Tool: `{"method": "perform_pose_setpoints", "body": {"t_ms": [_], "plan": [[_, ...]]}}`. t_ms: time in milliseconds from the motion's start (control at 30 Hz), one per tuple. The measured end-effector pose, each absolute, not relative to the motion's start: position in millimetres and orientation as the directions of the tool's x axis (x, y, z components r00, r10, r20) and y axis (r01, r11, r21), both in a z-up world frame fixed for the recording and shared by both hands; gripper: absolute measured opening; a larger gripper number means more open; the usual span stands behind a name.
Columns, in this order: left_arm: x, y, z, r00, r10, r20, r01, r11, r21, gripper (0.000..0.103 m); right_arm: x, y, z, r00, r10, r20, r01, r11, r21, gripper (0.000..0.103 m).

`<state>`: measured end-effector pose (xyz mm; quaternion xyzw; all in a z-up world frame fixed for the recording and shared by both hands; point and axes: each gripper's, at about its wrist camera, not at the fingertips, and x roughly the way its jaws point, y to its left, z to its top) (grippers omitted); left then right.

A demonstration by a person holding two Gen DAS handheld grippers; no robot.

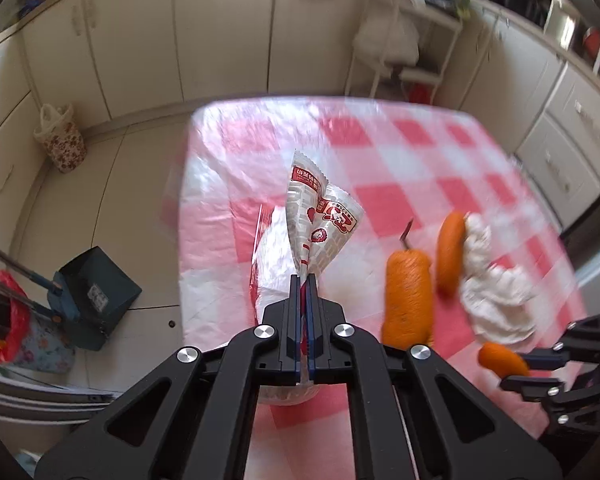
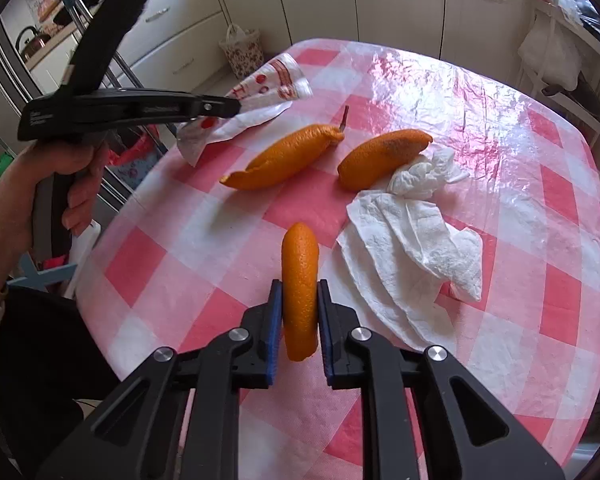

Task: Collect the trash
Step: 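Grasp the white M-printed wrapper with the left tool while the right tool grasps an orange carrot, then carry the wrapper with the left tool while the right tool carries the carrot to the yellow bin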

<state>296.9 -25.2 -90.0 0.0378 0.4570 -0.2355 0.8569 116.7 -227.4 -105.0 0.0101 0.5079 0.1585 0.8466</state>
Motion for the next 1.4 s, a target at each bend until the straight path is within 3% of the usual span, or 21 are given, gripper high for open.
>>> {"method": "perform_pose_setpoints", "body": {"t_ms": [233,467,633,867,1167,1400], "plan": [[242.4,-0.5,-24.7,0.594,-0.49,-0.638,0.428,0.864,-0.265,0.002,104.7,-256.4,-75.8,0.532,0.406,-0.743,-0.221,0.914,0.341,0.017],[192.3,2.5,-6.7,0.572,-0.625,-0.531,0.452,0.78,-0.432,0.002,101.0,-283.1,-59.6,0.603,0.466,-0.647,-0.164,0.866,0.472,0.017],[178.9,-9.7,-18.1,0.523,-0.684,-0.509,0.465,0.729,-0.502,0.002,96.4,-289.5,-54.1,0.63,0.475,-0.615,-0.154,0.852,0.5,0.017],[165.5,-41.1,-27.7,0.476,-0.71,-0.52,0.509,0.704,-0.495,0.002,84.6,-305.4,-45.7,0.673,0.474,-0.567,-0.146,0.837,0.527,0.017],[131.7,-110.7,0.5,0.388,-0.776,-0.497,0.636,0.616,-0.465,0.002,22.3,-385.3,-21.0,0.801,0.463,-0.379,-0.079,0.71,0.7,0.018],[96.9,-208.9,23.5,0.251,-0.827,-0.504,0.751,0.494,-0.438,0.003,-48.6,-463.4,-29.6,0.842,0.299,-0.449,0.078,0.756,0.649,0.02]]}}
